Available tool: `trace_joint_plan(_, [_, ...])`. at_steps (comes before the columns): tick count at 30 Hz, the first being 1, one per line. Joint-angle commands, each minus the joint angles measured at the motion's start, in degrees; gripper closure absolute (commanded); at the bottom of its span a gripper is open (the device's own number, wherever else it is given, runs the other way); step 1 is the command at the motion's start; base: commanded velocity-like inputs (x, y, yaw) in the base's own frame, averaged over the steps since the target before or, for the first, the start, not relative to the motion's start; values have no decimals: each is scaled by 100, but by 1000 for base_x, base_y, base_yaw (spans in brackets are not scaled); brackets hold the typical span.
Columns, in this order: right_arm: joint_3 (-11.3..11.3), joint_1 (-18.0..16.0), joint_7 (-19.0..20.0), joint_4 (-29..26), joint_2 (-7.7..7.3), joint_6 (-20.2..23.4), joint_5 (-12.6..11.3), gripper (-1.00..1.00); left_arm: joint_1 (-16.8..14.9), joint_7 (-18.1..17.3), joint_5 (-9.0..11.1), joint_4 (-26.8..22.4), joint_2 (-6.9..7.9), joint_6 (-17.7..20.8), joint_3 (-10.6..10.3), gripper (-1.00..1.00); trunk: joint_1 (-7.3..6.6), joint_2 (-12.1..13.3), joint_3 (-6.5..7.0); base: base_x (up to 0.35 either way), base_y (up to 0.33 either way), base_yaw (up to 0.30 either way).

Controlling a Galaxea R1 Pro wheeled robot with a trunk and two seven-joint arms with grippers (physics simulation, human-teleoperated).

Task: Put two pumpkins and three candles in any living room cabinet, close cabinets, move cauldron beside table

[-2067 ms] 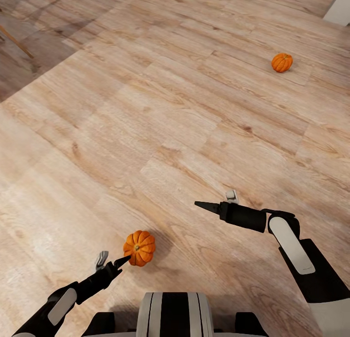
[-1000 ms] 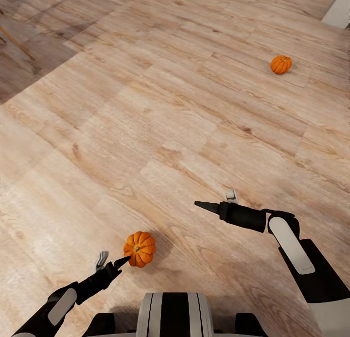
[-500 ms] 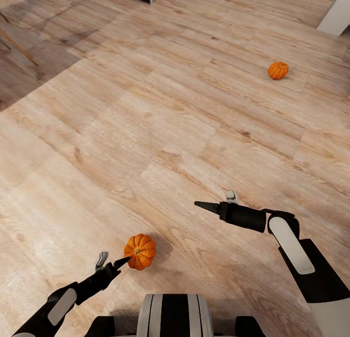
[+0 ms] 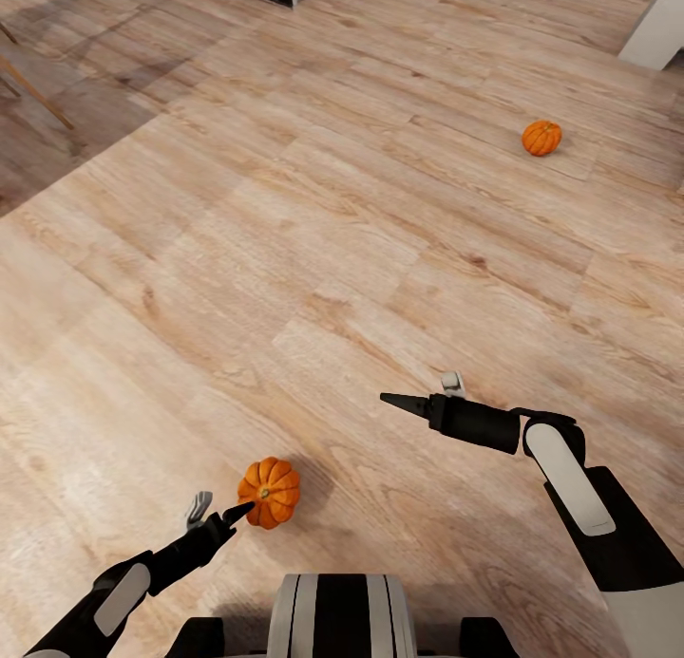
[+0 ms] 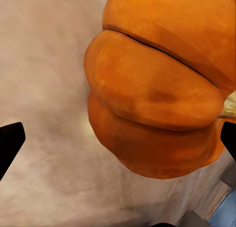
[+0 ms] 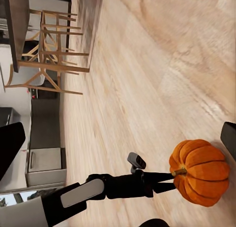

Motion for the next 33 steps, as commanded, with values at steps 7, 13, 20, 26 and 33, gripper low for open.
trace_joint_plan(7, [3,-3,27,1,-3,10,18,-100,-2,3,60,-4,-1,30,-25,-100,-1,-1,-3,-3,-14,0])
trace_joint_plan(13, [3,-3,27,1,-3,10,18,-100,-2,10,54,-5,-6,30,-24,-100,-1,-1,-3,-18,-100,0])
trace_joint_plan(20, [4,-3,27,1,-3,10,18,-100,-2,12,52,-5,-10,24,-24,-100,-1,-1,-3,20,-51,0])
trace_joint_plan(26, [10,-3,27,1,-3,10,18,-100,-2,12,44,-5,-10,21,-26,-100,-1,-1,-3,28,-73,0])
trace_joint_plan(33, [11,-3,27,1,-3,10,18,-100,-2,9,43,-8,-10,21,-27,-100,-1,-1,-3,75,-5,0])
